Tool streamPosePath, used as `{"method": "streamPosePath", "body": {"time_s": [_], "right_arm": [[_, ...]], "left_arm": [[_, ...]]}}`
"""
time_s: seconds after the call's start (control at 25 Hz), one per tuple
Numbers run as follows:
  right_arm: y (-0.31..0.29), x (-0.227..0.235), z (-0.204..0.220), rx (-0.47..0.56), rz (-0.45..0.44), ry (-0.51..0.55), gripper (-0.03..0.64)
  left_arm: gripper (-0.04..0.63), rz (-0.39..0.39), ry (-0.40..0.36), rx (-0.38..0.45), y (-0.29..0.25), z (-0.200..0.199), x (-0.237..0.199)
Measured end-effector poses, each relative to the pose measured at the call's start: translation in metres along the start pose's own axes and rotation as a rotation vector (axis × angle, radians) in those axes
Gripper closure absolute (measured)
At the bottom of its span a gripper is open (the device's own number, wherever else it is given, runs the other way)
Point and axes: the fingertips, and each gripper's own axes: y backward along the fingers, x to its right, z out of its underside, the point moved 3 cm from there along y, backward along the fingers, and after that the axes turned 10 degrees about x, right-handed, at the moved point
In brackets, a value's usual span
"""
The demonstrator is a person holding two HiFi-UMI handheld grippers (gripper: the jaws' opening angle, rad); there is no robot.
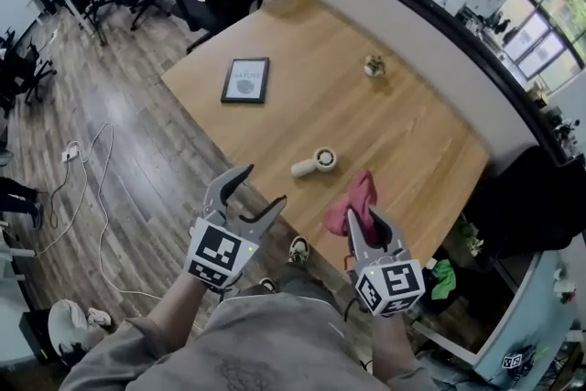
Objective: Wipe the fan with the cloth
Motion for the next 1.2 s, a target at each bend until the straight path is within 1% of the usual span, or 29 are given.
{"method": "streamPosePath", "body": {"time_s": [0.24, 0.36, 0.56, 0.6, 0.64, 0.84, 1.0, 1.2], "right_arm": [[-0.041, 0.035, 0.008, -0.044, -0.05, -0.013, 0.535], [-0.058, 0.048, 0.015, -0.072, -0.08, -0.013, 0.535], [-0.083, 0.061, 0.03, -0.102, -0.12, -0.005, 0.535], [-0.087, 0.063, 0.034, -0.111, -0.123, -0.005, 0.535], [-0.091, 0.065, 0.039, -0.119, -0.125, -0.007, 0.535], [-0.1, 0.074, 0.06, -0.164, -0.116, -0.028, 0.535], [-0.108, 0.079, 0.08, -0.199, -0.101, -0.045, 0.535], [-0.124, 0.079, 0.102, -0.234, -0.085, -0.07, 0.535]], "left_arm": [[0.293, 0.047, -0.013, -0.088, -0.059, 0.025, 0.0], [0.293, 0.067, -0.019, -0.149, -0.082, 0.05, 0.004], [0.293, 0.08, -0.002, -0.234, -0.108, 0.091, 0.002], [0.303, 0.082, 0.005, -0.246, -0.112, 0.098, 0.002], [0.311, 0.085, 0.011, -0.259, -0.115, 0.105, 0.002], [0.311, 0.122, 0.034, -0.321, -0.132, 0.135, 0.006], [0.311, 0.153, 0.031, -0.36, -0.148, 0.162, 0.006], [0.311, 0.201, 0.036, -0.409, -0.163, 0.205, 0.007]]}}
